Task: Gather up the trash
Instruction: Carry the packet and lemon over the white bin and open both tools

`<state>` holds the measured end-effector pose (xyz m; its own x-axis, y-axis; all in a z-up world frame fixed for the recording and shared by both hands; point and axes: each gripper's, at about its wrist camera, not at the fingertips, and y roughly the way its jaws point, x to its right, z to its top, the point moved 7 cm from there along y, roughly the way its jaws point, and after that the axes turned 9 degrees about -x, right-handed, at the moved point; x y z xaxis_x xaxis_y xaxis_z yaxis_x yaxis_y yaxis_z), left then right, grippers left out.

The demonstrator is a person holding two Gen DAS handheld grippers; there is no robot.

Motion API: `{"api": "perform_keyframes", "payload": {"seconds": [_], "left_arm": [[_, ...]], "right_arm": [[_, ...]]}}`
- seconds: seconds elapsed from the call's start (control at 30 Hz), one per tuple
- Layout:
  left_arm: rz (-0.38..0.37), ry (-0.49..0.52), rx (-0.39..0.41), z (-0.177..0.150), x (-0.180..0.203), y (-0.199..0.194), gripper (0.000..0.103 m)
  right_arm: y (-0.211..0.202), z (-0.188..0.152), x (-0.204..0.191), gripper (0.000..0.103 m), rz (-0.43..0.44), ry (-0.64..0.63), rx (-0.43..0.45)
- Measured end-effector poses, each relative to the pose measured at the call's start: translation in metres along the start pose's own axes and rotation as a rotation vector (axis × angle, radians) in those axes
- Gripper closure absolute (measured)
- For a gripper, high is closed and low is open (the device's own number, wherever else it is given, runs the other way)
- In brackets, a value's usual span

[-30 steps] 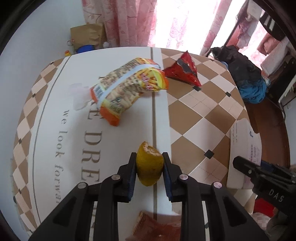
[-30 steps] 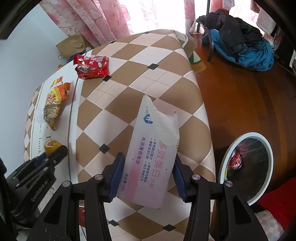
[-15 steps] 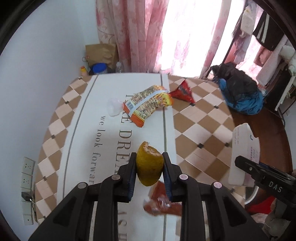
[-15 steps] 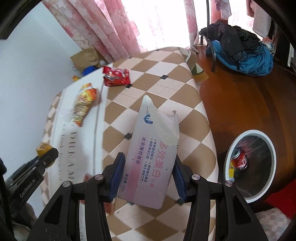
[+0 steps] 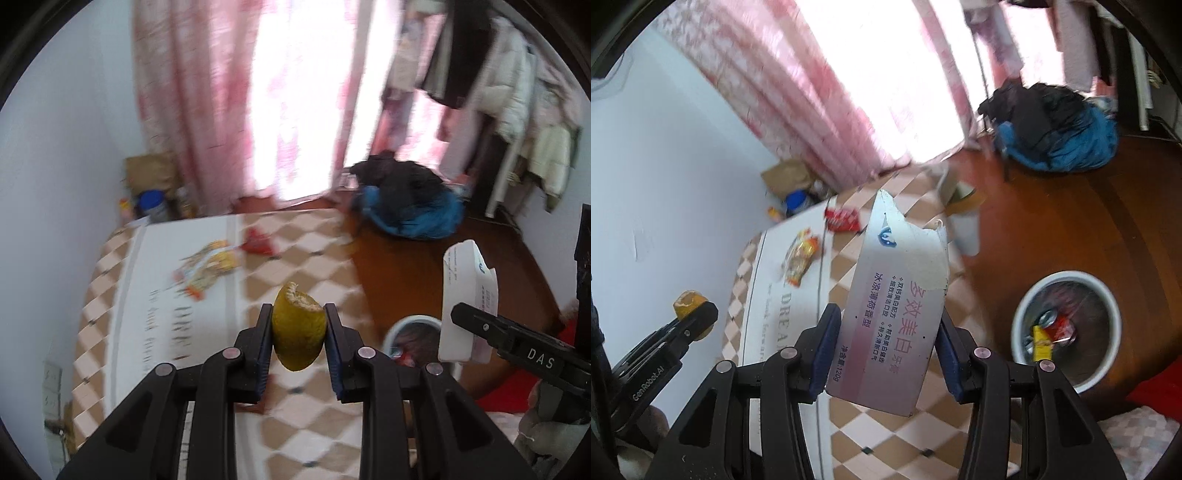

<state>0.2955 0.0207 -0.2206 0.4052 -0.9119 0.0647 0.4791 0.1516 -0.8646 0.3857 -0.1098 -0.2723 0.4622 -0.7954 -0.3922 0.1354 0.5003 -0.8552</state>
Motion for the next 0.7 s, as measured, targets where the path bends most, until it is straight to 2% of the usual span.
{"api": "perform_keyframes", "payload": {"seconds": [0.2, 0.33, 0.53, 0.7], "left_arm": [[-0.115, 0.110, 0.000, 0.019, 0.098, 0.013, 0.081], [-0.175, 0.165, -0.038, 0.023, 0.156, 0.033, 0.081], [-0.226, 0.237, -0.152, 0.013, 0.224, 0.088, 0.081], [-0.195, 0.302, -0.266, -0.008, 0.260, 0.144, 0.081]], "right_arm": [[-0.065, 0.009, 0.077, 0.051, -0.069, 0.087, 0.078], [-0.087, 0.011, 0.136, 0.051, -0.126, 0.153, 0.093], [-0.081, -0.001, 0.219, 0.051, -0.168, 0.263, 0.058], [-0.046, -0.024, 0.283, 0.051, -0.173, 0.357, -0.021]]}}
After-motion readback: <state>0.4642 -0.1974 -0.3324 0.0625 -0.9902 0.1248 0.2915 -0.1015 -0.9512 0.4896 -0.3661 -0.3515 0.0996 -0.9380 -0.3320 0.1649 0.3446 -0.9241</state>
